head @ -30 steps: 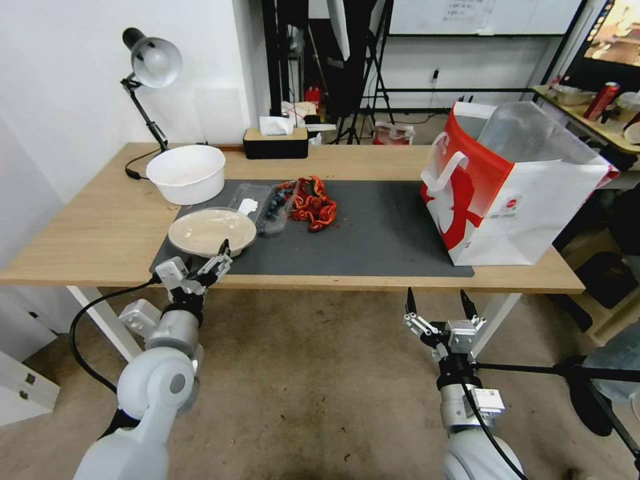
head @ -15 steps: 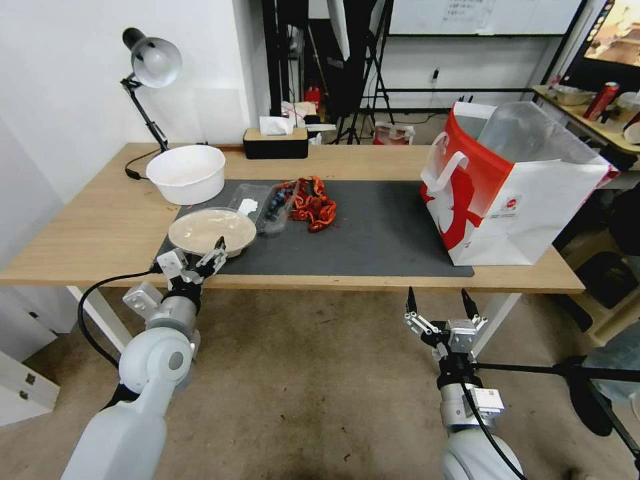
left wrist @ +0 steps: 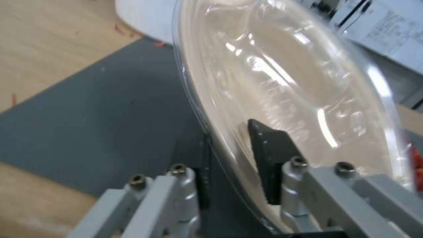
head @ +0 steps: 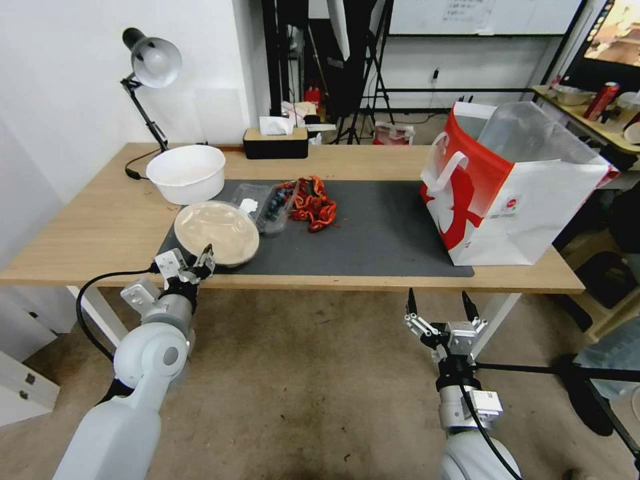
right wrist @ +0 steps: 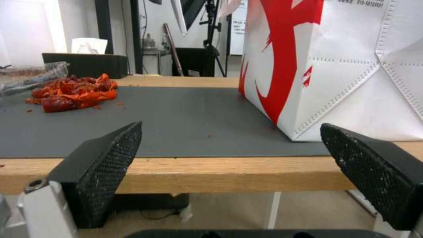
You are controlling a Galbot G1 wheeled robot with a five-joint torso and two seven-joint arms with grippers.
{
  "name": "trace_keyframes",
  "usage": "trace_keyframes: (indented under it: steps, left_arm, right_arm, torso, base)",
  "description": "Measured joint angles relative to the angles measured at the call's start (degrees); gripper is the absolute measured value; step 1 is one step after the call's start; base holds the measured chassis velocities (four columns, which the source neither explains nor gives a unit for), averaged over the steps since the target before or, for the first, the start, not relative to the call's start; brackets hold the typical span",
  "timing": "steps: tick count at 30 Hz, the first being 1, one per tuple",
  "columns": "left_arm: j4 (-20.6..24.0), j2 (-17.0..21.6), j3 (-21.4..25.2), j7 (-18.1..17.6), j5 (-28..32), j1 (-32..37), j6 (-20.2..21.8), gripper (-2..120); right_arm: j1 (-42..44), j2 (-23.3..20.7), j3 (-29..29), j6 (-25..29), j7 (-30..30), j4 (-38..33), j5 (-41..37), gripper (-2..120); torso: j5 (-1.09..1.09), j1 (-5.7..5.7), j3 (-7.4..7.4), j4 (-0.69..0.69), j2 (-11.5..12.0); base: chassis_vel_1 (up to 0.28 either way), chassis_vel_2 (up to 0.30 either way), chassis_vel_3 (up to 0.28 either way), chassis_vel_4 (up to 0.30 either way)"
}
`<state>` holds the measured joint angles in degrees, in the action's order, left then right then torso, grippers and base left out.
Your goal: Pick up the trash from the table and place it into the takeout bag.
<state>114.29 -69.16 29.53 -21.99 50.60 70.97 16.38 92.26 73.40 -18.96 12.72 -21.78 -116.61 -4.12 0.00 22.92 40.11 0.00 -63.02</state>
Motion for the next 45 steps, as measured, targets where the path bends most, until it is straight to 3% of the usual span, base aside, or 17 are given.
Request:
trace_keyframes:
  steps: [2, 4, 5, 6, 9, 14, 20, 27, 32, 35, 39, 43, 45]
  left_arm:
    - [-0.7, 0.4, 0.1, 5.1, -2.8, 0.2, -3.6, 10]
    - [-0.8, 0.5, 0.1, 6.1, -3.4, 0.3, -4.3, 7]
    - [-1.3, 1.0, 0.1, 9.6, -4.8, 0.3, -6.6, 1]
    - [-1.3, 1.0, 0.1, 9.6, -4.8, 0.3, -6.6, 1]
    - [-2.3, 2.4, -0.3, 16.6, -6.9, -0.4, -11.6, 1]
    - [-3.7, 4.6, -2.0, 20.7, -8.5, -2.3, -16.1, 1]
    - [-6.6, 10.2, -7.0, 26.5, -8.2, -8.9, -21.2, 1]
    - [-9.0, 13.7, -12.1, 28.7, -6.5, -15.2, -22.6, 1]
    - [-11.4, 15.7, -18.9, 29.4, -3.5, -21.7, -23.4, 1]
    - [-12.3, 15.8, -21.7, 29.4, -3.0, -24.3, -23.4, 1]
    - [-16.2, 15.2, -30.5, 29.3, -1.7, -33.1, -23.6, 1]
    - [-17.6, 14.8, -33.1, 29.3, -1.3, -36.1, -23.6, 1]
    - [-19.4, 13.9, -36.4, 29.2, -0.6, -40.7, -23.6, 1]
  right_arm:
    - [0.0, 0.0, 0.0, 0.0, 0.0, 0.1, 0.0, 100]
    - [0.0, 0.0, 0.0, 0.0, 0.0, 0.1, 0.0, 100]
    - [0.0, 0.0, 0.0, 0.0, 0.0, 0.1, 0.0, 100]
    - [0.0, 0.0, 0.0, 0.0, 0.0, 0.1, 0.0, 100]
    - [0.1, 0.2, -0.1, 0.1, -0.1, 0.3, 0.0, 100]
    - [0.2, 0.5, -0.1, 0.1, -0.1, 0.4, 0.1, 100]
    - [0.4, 1.1, -0.5, 0.2, -0.4, 0.7, 0.3, 100]
    - [0.2, 1.8, -0.7, 0.3, -0.4, 0.8, 0.4, 100]
    - [0.0, 2.1, -1.1, 0.4, -0.5, 1.0, 0.4, 100]
    - [0.0, 2.3, -1.1, 0.4, -0.5, 1.1, 0.4, 100]
    - [-0.2, 3.1, -1.3, 0.6, -0.5, 1.6, 0.8, 100]
    - [-0.5, 3.5, -1.3, 0.6, -0.5, 1.9, 1.1, 100]
    - [-0.7, 4.0, -1.1, 0.6, -0.5, 2.2, 1.6, 100]
  torso:
    - [0.0, 0.0, 0.0, 0.0, 0.0]
    - [-0.01, 0.0, 0.0, 0.01, 0.0]
    - [-0.01, 0.0, 0.0, 0.01, 0.0]
    - [-0.01, 0.0, 0.0, 0.01, 0.0]
    - [-0.01, 0.0, 0.0, 0.01, 0.0]
    - [-0.01, 0.0, 0.0, 0.0, 0.0]
    - [-0.01, 0.0, 0.0, -0.01, 0.0]
    - [0.0, 0.0, 0.0, 0.0, 0.0]
    - [-0.01, 0.0, 0.01, 0.0, 0.0]
    - [0.0, 0.0, 0.0, 0.0, 0.0]
    - [0.01, 0.0, 0.0, -0.01, 0.0]
    - [0.0, 0.0, 0.01, -0.01, 0.0]
    - [0.01, 0.0, 0.01, 0.01, 0.0]
  base:
    - [0.0, 0.0, 0.0, 0.0]
    - [0.0, 0.0, 0.0, 0.0]
    - [0.0, 0.0, 0.0, 0.0]
    - [0.0, 0.0, 0.0, 0.0]
    - [0.0, 0.0, 0.0, 0.0]
    - [0.0, 0.0, 0.0, 0.0]
    - [0.0, 0.0, 0.0, 0.0]
    - [0.0, 0.0, 0.0, 0.0]
    - [0.0, 0.0, 0.0, 0.0]
    - [0.0, 0.0, 0.0, 0.0]
    - [0.0, 0.0, 0.0, 0.0]
    - [0.0, 0.0, 0.0, 0.0]
    - [0.0, 0.0, 0.0, 0.0]
